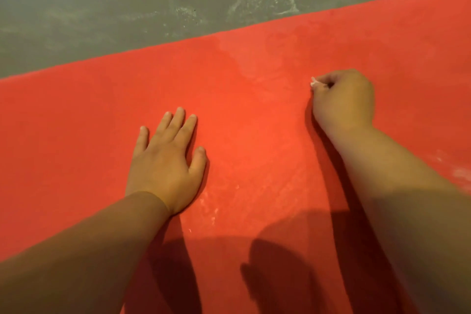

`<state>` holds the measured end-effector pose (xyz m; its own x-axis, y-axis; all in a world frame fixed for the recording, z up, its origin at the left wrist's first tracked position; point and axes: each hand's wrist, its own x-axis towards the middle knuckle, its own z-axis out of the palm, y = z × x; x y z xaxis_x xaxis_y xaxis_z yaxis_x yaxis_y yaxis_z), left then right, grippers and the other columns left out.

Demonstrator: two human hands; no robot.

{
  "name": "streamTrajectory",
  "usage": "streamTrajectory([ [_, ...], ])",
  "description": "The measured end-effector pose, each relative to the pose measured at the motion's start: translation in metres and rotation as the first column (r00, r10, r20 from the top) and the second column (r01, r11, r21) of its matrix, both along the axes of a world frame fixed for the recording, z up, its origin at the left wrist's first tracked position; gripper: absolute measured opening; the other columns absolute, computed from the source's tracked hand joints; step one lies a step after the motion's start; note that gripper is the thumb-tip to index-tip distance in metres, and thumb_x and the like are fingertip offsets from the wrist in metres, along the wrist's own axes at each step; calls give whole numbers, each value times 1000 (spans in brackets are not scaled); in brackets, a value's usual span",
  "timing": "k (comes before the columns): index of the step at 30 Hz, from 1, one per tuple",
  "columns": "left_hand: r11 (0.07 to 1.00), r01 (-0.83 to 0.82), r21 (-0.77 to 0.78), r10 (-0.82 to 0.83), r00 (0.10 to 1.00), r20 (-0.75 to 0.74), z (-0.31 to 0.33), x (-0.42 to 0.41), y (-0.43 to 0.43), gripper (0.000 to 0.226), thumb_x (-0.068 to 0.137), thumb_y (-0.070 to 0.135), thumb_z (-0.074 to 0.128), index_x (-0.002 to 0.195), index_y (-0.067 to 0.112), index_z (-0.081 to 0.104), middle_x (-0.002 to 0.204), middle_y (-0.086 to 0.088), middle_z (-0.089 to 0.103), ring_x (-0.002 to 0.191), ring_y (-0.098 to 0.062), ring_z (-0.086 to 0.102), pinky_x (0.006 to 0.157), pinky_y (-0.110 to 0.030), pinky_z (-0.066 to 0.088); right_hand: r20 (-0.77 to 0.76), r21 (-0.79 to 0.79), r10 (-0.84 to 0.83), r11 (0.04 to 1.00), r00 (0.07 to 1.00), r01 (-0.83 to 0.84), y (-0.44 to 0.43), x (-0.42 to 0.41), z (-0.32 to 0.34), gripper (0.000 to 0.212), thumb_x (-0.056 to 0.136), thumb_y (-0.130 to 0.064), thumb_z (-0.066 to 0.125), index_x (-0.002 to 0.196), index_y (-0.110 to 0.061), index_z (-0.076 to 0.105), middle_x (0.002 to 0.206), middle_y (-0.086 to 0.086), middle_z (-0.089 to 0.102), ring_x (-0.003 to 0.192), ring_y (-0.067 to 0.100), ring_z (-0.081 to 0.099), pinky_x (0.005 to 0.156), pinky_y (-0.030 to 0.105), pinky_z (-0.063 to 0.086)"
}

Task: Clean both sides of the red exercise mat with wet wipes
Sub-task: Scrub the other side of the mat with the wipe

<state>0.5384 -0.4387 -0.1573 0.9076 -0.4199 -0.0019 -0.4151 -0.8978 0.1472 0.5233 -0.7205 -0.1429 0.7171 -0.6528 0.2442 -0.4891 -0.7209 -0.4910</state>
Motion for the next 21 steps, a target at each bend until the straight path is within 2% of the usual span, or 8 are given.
streamTrajectory([
  [2, 1000, -10, 0, 10, 1000, -11, 2, -1, 0, 78, 79, 56, 13, 151, 28, 25, 160, 6, 14, 148, -12, 9, 119, -44, 6, -44, -7, 236, 972, 971, -236, 55, 0, -2, 24, 86, -30, 59, 93, -14, 75, 91, 12, 69, 89, 32, 62, 76, 35, 45],
  [6, 1000, -18, 14, 19, 1000, -14, 4, 0, -1, 81, 77, 60, 8, 152, 32, 16, 161, 7, 7, 148, -11, 4, 119, -43, 5, -9, -35, 720, 694, 694, -719, 121, -18, 3, 24, 86, -32, 56, 90, -17, 74, 84, 5, 66, 84, 26, 60, 78, 36, 47],
  [8, 1000, -19, 6, 19, 1000, -15, 3, 0, -2, 81, 76, 62, 8, 152, 33, 17, 161, 8, 8, 148, -11, 5, 119, -42, 4, -28, -90, 642, 762, 766, -641, 86, -3, 3, 30, 86, -37, 55, 93, -16, 75, 88, 8, 69, 87, 29, 61, 79, 36, 47],
  [11, 998, -44, -51, 44, 999, 5, 2, 1, -1, 78, 78, 62, 13, 149, 33, 28, 159, 9, 20, 147, -12, 15, 119, -41, 8, -45, -54, 165, 984, 985, -167, 5, 16, 1, 29, 87, -36, 59, 97, -13, 74, 99, 14, 71, 93, 31, 65, 76, 34, 45],
  [13, 993, -75, -92, 78, 997, 28, 1, 3, 0, 70, 82, 59, 21, 145, 33, 38, 155, 9, 31, 143, -13, 25, 118, -42, 14, -47, -41, 10, 999, 999, -12, -2, 22, -1, 27, 87, -31, 58, 99, -12, 73, 101, 16, 69, 94, 32, 64, 75, 35, 46],
  [16, 986, -108, -123, 119, 989, 86, 3, 8, -4, 60, 84, 57, 30, 133, 32, 52, 142, 7, 50, 130, -20, 44, 109, -43, 28, -100, -96, 249, 961, 963, -258, 58, 14, 4, 24, 90, -28, 55, 96, -12, 72, 98, 14, 63, 92, 34, 60, 77, 37, 46],
  [19, 970, -176, -170, 194, 976, 95, 5, 19, -6, 54, 81, 59, 39, 122, 32, 59, 123, 4, 58, 115, -26, 50, 97, -42, 34, -110, -39, 668, 737, 736, -674, 119, -10, 8, 24, 91, -32, 52, 97, -17, 71, 94, 5, 61, 88, 28, 62, 74, 39, 50],
  [21, 961, -198, -194, 216, 974, 75, 7, 20, -7, 53, 80, 61, 44, 122, 32, 59, 124, 4, 55, 117, -24, 47, 98, -42, 33, -88, -28, 757, 648, 648, -761, 116, -14, 9, 25, 91, -36, 52, 100, -22, 71, 95, 1, 63, 89, 24, 62, 74, 38, 51],
])
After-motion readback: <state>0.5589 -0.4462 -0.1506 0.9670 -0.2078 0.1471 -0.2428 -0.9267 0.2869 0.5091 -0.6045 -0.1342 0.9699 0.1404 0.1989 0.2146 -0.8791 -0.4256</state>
